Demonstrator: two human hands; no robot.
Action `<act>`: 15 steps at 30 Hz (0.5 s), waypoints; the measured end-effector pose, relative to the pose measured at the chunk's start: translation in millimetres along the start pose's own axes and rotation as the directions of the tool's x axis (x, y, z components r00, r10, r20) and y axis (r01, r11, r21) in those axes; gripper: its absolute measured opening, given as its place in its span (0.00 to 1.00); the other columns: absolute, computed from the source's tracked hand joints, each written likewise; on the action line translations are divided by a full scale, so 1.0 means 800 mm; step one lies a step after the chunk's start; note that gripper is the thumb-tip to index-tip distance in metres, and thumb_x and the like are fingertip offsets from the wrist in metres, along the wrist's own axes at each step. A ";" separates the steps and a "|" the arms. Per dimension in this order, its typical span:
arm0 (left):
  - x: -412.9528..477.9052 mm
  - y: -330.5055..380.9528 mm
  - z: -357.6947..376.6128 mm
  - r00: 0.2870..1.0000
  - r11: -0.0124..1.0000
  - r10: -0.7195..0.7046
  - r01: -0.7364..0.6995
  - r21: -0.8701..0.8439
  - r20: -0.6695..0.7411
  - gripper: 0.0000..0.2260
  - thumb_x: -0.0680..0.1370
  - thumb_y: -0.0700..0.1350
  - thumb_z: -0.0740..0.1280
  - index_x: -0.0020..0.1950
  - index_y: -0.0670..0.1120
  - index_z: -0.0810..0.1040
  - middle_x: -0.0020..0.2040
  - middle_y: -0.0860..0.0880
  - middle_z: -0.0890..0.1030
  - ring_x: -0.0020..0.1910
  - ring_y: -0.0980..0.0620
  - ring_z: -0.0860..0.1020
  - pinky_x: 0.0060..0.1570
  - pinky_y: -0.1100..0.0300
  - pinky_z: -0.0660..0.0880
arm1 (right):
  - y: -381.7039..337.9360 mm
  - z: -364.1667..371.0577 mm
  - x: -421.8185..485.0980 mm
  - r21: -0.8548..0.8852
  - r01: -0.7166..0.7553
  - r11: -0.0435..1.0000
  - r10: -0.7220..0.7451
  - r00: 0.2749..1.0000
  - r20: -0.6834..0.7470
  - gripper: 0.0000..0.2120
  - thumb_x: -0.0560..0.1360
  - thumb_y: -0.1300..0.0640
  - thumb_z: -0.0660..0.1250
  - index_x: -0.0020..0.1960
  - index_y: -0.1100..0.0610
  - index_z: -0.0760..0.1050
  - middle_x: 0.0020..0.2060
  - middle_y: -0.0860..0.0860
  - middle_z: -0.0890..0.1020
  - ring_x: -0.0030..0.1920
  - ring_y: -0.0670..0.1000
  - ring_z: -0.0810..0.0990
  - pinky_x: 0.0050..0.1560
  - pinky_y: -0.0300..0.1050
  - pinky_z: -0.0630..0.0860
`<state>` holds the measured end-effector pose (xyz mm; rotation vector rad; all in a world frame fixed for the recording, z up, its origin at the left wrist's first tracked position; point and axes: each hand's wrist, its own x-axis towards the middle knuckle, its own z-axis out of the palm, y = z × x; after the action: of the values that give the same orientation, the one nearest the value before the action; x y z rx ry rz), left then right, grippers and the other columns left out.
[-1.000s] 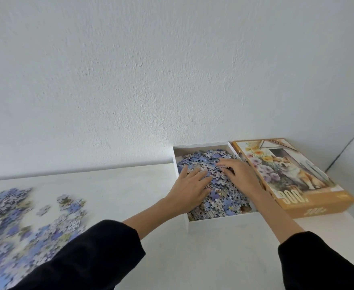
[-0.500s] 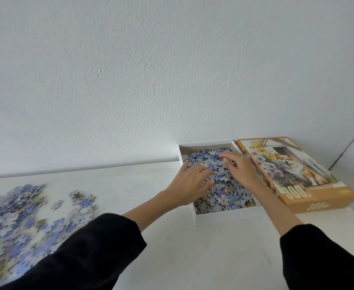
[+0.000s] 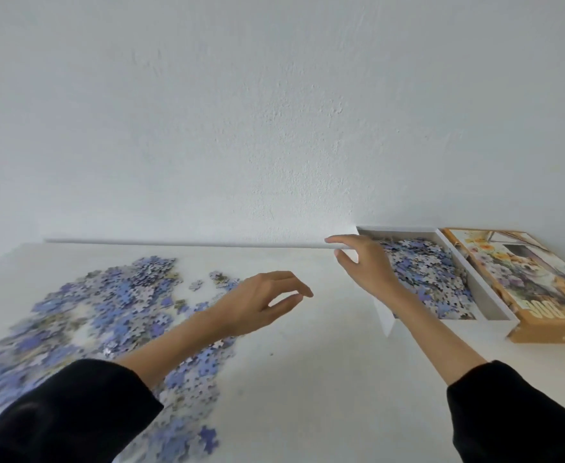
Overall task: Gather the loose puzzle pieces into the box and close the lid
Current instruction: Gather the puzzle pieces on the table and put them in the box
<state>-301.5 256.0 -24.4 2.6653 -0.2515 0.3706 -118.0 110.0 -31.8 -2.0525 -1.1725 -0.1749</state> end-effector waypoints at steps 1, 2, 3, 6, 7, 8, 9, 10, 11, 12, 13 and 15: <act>-0.019 -0.007 -0.009 1.000 1.000 -0.016 0.016 0.003 -0.005 0.13 0.82 0.48 0.56 0.61 0.49 0.76 0.56 0.54 0.78 0.54 0.57 0.76 0.53 0.60 0.73 | -0.014 0.013 -0.001 0.000 0.002 1.000 -0.002 1.000 0.026 0.12 0.76 0.61 0.63 0.58 0.53 0.77 0.55 0.46 0.80 0.58 0.47 0.75 0.57 0.42 0.70; -0.038 -0.015 -0.019 0.999 0.999 -0.036 0.036 0.006 -0.010 0.13 0.82 0.48 0.56 0.61 0.49 0.76 0.57 0.53 0.78 0.54 0.57 0.76 0.53 0.60 0.72 | -0.027 0.027 -0.003 0.003 -0.002 1.000 0.002 0.999 0.053 0.13 0.76 0.60 0.62 0.58 0.52 0.77 0.56 0.46 0.79 0.60 0.47 0.73 0.57 0.40 0.68; -0.059 -0.024 -0.028 0.998 0.998 -0.062 0.062 0.008 -0.019 0.13 0.82 0.48 0.56 0.61 0.48 0.77 0.57 0.53 0.78 0.55 0.57 0.76 0.54 0.61 0.72 | -0.040 0.042 -0.006 0.012 -0.007 1.000 0.006 0.997 0.077 0.13 0.76 0.60 0.62 0.59 0.51 0.77 0.57 0.45 0.79 0.60 0.47 0.73 0.56 0.38 0.67; -0.127 -0.060 -0.059 0.982 0.983 -0.182 0.183 0.013 -0.059 0.13 0.81 0.49 0.57 0.60 0.47 0.77 0.57 0.52 0.78 0.55 0.56 0.76 0.55 0.58 0.74 | -0.073 0.089 -0.024 0.040 -0.022 0.999 0.015 0.985 0.171 0.13 0.77 0.56 0.63 0.60 0.50 0.75 0.59 0.44 0.78 0.61 0.47 0.72 0.57 0.38 0.66; -0.153 -0.075 -0.070 0.969 0.971 -0.238 0.239 0.012 -0.069 0.15 0.81 0.52 0.57 0.60 0.47 0.77 0.58 0.51 0.78 0.55 0.56 0.76 0.56 0.57 0.74 | -0.082 0.105 -0.032 0.041 -0.030 0.999 0.020 0.976 0.218 0.13 0.77 0.54 0.62 0.61 0.49 0.74 0.60 0.45 0.76 0.63 0.47 0.71 0.58 0.39 0.65; -0.179 -0.088 -0.079 0.954 0.957 -0.289 0.290 0.010 -0.076 0.19 0.80 0.56 0.55 0.60 0.46 0.77 0.58 0.51 0.78 0.57 0.55 0.76 0.58 0.57 0.73 | -0.090 0.121 -0.040 0.040 -0.045 0.998 0.033 0.964 0.263 0.14 0.77 0.51 0.62 0.62 0.49 0.73 0.62 0.45 0.75 0.65 0.48 0.69 0.61 0.40 0.64; -0.207 -0.102 -0.089 0.940 0.943 -0.330 0.332 0.010 -0.082 0.25 0.78 0.62 0.53 0.60 0.46 0.77 0.59 0.50 0.77 0.58 0.54 0.75 0.60 0.57 0.71 | -0.097 0.136 -0.050 0.040 -0.072 0.997 0.057 0.953 0.298 0.15 0.77 0.49 0.62 0.63 0.49 0.72 0.64 0.46 0.73 0.67 0.49 0.67 0.63 0.42 0.63; -0.235 -0.116 -0.097 0.925 0.928 -0.370 0.373 0.017 -0.091 0.31 0.76 0.66 0.50 0.61 0.45 0.77 0.60 0.50 0.77 0.60 0.53 0.74 0.62 0.56 0.69 | -0.105 0.149 -0.059 0.050 -0.111 0.993 0.089 0.942 0.323 0.17 0.77 0.47 0.61 0.64 0.49 0.71 0.66 0.47 0.71 0.68 0.49 0.64 0.66 0.44 0.61; -0.264 -0.131 -0.103 0.904 0.907 -0.414 0.419 0.031 -0.106 0.35 0.74 0.70 0.47 0.62 0.46 0.76 0.61 0.50 0.76 0.62 0.52 0.73 0.64 0.54 0.68 | -0.113 0.160 -0.067 0.061 -0.147 0.987 0.118 0.933 0.339 0.19 0.76 0.44 0.59 0.65 0.49 0.70 0.67 0.48 0.69 0.70 0.49 0.63 0.67 0.46 0.59; -0.292 -0.145 -0.110 0.877 0.880 -0.463 0.472 0.048 -0.130 0.37 0.73 0.72 0.45 0.64 0.47 0.75 0.63 0.49 0.74 0.64 0.51 0.72 0.66 0.50 0.66 | -0.121 0.171 -0.075 0.061 -0.161 0.985 0.131 0.929 0.346 0.22 0.76 0.42 0.57 0.66 0.49 0.69 0.68 0.48 0.68 0.70 0.49 0.62 0.69 0.47 0.57; -0.319 -0.159 -0.116 0.843 0.846 -0.516 0.529 0.063 -0.154 0.39 0.71 0.74 0.45 0.65 0.49 0.73 0.66 0.49 0.72 0.66 0.51 0.70 0.67 0.48 0.64 | -0.129 0.180 -0.082 0.045 -0.154 0.987 0.130 0.929 0.346 0.24 0.74 0.40 0.54 0.67 0.49 0.68 0.68 0.48 0.68 0.71 0.49 0.61 0.70 0.49 0.56; -0.366 -0.183 -0.127 0.761 0.764 -0.625 0.642 0.066 -0.172 0.40 0.67 0.77 0.45 0.69 0.54 0.67 0.71 0.50 0.66 0.69 0.50 0.65 0.70 0.46 0.59 | -0.142 0.196 -0.091 0.005 -0.145 0.989 0.134 0.931 0.339 0.28 0.73 0.38 0.51 0.68 0.48 0.67 0.69 0.48 0.67 0.72 0.49 0.60 0.71 0.52 0.54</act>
<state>-567.0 464.9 -81.0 2.6198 0.7392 0.3491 -286.2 198.6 -114.6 -2.1863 -1.2135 0.2753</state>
